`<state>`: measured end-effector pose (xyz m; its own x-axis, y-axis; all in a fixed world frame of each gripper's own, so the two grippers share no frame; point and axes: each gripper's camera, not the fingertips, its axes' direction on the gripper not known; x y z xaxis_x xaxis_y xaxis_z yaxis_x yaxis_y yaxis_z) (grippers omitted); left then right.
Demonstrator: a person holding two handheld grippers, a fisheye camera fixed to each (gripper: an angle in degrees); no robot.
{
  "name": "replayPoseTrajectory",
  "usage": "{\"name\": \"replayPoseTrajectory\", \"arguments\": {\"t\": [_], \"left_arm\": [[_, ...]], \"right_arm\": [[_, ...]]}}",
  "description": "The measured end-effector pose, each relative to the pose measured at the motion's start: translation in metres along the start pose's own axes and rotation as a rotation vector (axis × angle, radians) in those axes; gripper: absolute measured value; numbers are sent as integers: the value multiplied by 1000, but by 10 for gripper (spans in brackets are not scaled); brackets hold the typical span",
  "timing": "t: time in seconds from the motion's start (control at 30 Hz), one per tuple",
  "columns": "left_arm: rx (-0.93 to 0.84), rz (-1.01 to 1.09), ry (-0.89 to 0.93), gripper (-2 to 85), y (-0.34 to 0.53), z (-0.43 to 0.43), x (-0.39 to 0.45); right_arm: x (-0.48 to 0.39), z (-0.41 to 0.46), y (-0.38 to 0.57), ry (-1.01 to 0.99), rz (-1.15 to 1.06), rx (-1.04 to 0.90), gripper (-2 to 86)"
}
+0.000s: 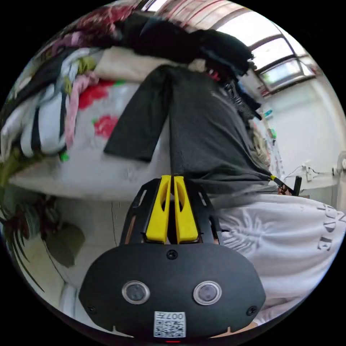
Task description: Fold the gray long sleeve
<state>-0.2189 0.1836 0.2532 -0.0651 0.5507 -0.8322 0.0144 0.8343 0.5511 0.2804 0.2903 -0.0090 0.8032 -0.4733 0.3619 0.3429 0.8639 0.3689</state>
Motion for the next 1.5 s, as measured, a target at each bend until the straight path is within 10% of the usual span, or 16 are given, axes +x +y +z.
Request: {"name": "replayPoseTrajectory", "arguments": {"t": [0.83, 1.23, 1.5], "left_arm": [[-51, -98, -272, -6, -4, 50, 90], [19, -83, -309, -9, -50, 33, 91], [20, 23, -263, -8, -100, 80, 100]], "right_arm": [[125, 57, -161, 888, 57, 45, -2], [81, -8, -128, 590, 45, 315, 2], [60, 75, -149, 583, -53, 110, 13]]}}
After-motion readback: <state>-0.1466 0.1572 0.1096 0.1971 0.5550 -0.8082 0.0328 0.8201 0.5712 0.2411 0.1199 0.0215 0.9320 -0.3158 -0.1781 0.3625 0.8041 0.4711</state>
